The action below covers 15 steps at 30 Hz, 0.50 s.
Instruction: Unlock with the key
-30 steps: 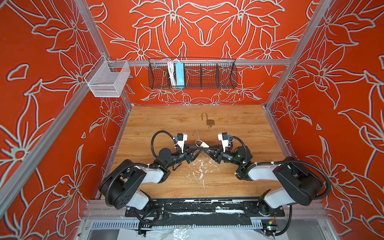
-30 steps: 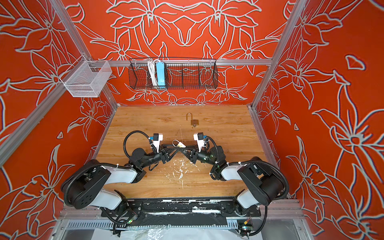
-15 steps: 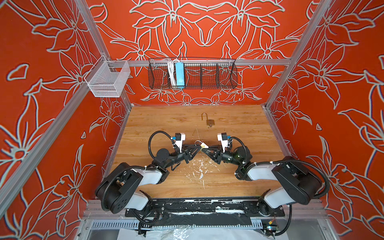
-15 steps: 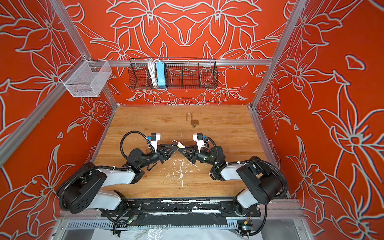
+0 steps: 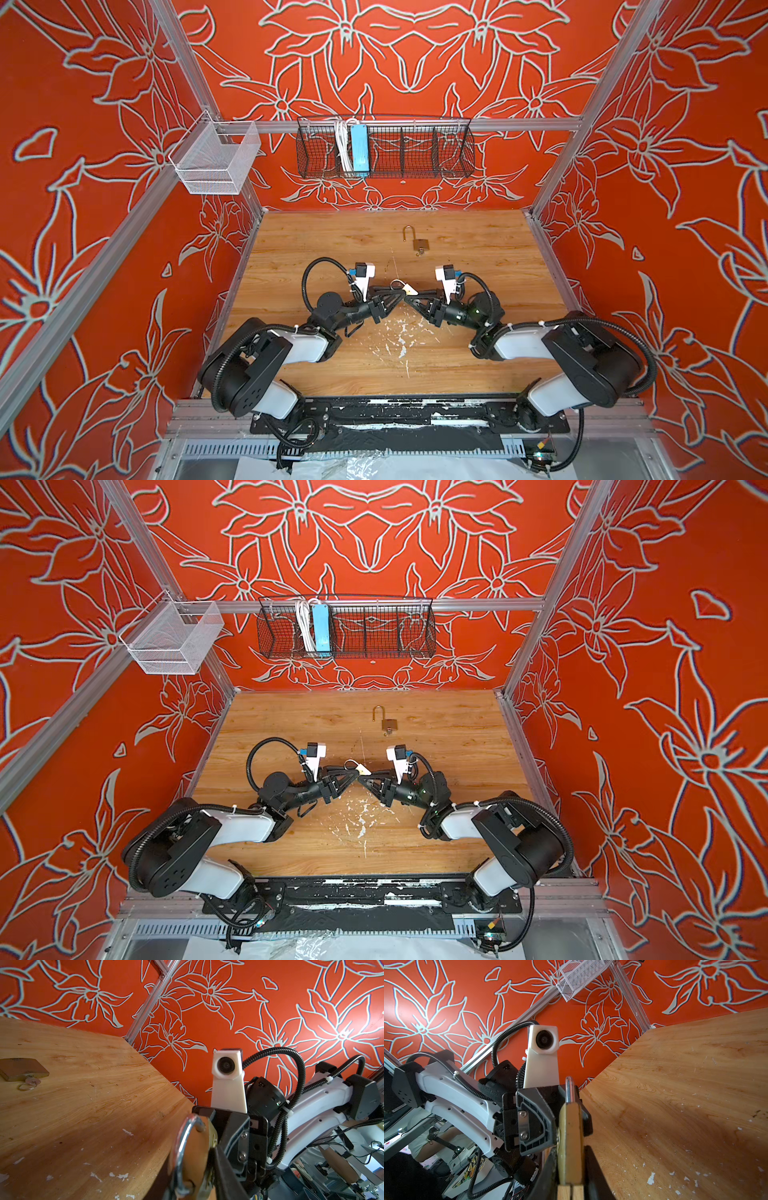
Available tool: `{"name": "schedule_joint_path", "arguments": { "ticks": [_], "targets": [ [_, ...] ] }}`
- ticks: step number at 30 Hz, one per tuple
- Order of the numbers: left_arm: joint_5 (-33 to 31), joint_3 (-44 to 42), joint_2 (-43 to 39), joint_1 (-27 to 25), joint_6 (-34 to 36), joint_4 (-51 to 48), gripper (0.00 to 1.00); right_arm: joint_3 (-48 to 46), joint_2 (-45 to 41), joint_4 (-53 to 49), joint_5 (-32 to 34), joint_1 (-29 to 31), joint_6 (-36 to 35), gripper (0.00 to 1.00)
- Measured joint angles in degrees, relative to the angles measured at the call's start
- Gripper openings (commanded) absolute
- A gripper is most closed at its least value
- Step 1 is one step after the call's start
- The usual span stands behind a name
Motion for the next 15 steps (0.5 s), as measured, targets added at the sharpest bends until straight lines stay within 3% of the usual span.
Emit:
{"name": "schedule_joint_path", "arguments": {
  "ticks": [6, 11, 15],
  "targets": [
    [1.6, 1.4, 1.2, 0.2, -1.6, 1.0, 0.00, 0.0, 0.0, 0.9, -0.3, -0.6, 0.5, 0.00],
    [1.5, 1.4, 1.2, 0.2, -1.5, 1.2, 0.00, 0.0, 0.0, 1.1, -0.2, -0.6, 0.8, 0.00],
    [0.5, 0.5, 0.3, 0.2, -0.7, 1.1, 0.00, 0.0, 0.0, 0.6, 0.6, -0.6, 0.5, 0.55]
  ]
}}
